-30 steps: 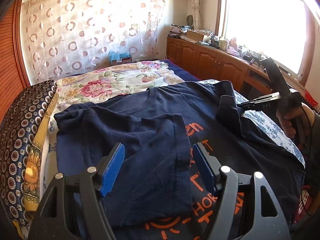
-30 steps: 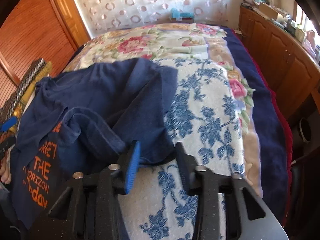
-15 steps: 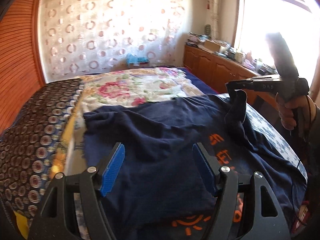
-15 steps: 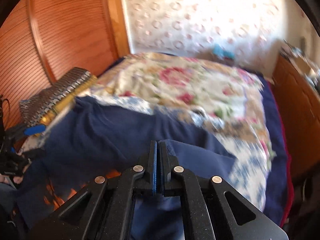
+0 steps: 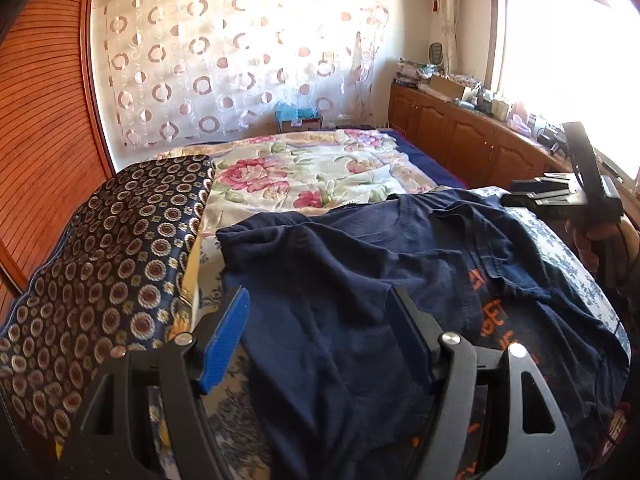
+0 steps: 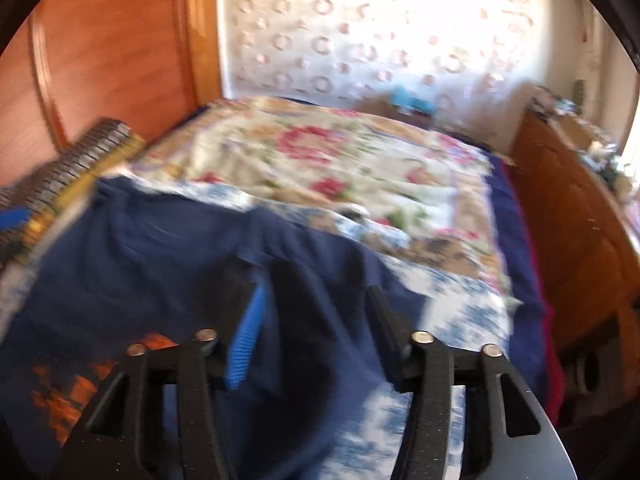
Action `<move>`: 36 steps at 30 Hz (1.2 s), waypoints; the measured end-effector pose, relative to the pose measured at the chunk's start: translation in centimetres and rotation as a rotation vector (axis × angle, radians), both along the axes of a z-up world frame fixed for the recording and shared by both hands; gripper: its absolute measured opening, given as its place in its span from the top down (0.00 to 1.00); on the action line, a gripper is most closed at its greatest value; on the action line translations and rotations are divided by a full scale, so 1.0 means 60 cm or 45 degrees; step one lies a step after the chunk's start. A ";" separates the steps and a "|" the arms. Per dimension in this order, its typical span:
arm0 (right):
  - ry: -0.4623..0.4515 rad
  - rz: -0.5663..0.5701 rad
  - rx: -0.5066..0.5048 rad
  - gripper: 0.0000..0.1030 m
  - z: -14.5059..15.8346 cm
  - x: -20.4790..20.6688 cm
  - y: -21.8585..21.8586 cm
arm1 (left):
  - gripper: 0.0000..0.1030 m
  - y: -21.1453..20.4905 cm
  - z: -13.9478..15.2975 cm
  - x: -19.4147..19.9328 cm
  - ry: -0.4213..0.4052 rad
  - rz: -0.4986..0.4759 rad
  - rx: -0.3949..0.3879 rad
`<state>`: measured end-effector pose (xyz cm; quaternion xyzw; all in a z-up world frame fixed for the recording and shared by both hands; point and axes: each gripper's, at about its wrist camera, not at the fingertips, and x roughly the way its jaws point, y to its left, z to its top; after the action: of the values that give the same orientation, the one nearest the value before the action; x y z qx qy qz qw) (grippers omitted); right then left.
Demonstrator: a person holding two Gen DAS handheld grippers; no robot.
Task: Fold small clothes
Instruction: 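Open the right gripper and lift it off the folded side, then grasp the navy shirt hem with the left gripper while the right gripper grasps it too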
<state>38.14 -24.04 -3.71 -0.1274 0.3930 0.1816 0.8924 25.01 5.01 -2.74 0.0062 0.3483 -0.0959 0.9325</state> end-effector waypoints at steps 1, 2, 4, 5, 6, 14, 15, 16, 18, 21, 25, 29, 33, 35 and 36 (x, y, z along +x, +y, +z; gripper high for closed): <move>0.021 -0.017 -0.005 0.45 -0.010 0.005 -0.011 | 0.31 0.001 -0.002 0.004 0.006 0.001 0.005; 0.050 -0.034 -0.007 0.45 -0.022 0.010 -0.021 | 0.31 0.004 -0.005 0.013 0.021 0.004 0.013; 0.098 -0.073 -0.020 0.45 -0.047 0.019 -0.039 | 0.31 0.009 -0.012 0.038 0.067 0.001 0.020; 0.112 -0.079 -0.019 0.45 -0.055 0.022 -0.045 | 0.31 0.011 -0.014 0.049 0.092 0.000 0.021; 0.123 -0.083 -0.015 0.45 -0.064 0.025 -0.049 | 0.31 0.011 -0.016 0.061 0.118 0.005 0.027; 0.109 -0.075 0.059 0.41 -0.083 0.027 -0.071 | 0.32 -0.003 -0.032 0.149 0.260 0.009 0.103; 0.111 -0.074 0.064 0.41 -0.082 0.027 -0.072 | 0.32 -0.004 -0.033 0.158 0.275 0.013 0.102; 0.111 -0.074 0.062 0.41 -0.082 0.028 -0.070 | 0.32 -0.007 -0.035 0.165 0.289 0.015 0.100; 0.107 -0.074 0.054 0.41 -0.082 0.028 -0.071 | 0.32 -0.012 -0.044 0.188 0.325 0.029 0.101; 0.108 -0.074 0.055 0.41 -0.082 0.028 -0.070 | 0.32 -0.021 -0.062 0.206 0.371 0.013 0.083; 0.107 -0.074 0.053 0.41 -0.082 0.028 -0.071 | 0.37 -0.029 -0.081 0.219 0.409 0.027 0.083; 0.107 -0.074 0.054 0.41 -0.082 0.028 -0.071 | 0.37 -0.029 -0.101 0.228 0.422 0.049 0.105; 0.107 -0.074 0.054 0.41 -0.082 0.028 -0.071 | 0.49 -0.028 -0.100 0.225 0.395 0.036 0.094; 0.107 -0.074 0.054 0.41 -0.082 0.029 -0.071 | 0.64 -0.027 -0.098 0.221 0.381 0.016 0.104; 0.107 -0.074 0.054 0.41 -0.082 0.029 -0.071 | 0.79 -0.026 -0.096 0.219 0.378 0.007 0.097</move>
<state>39.87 -28.30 -8.63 -0.0890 0.4299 0.1691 0.8824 38.15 3.46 -8.50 0.0263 0.4856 -0.0800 0.8701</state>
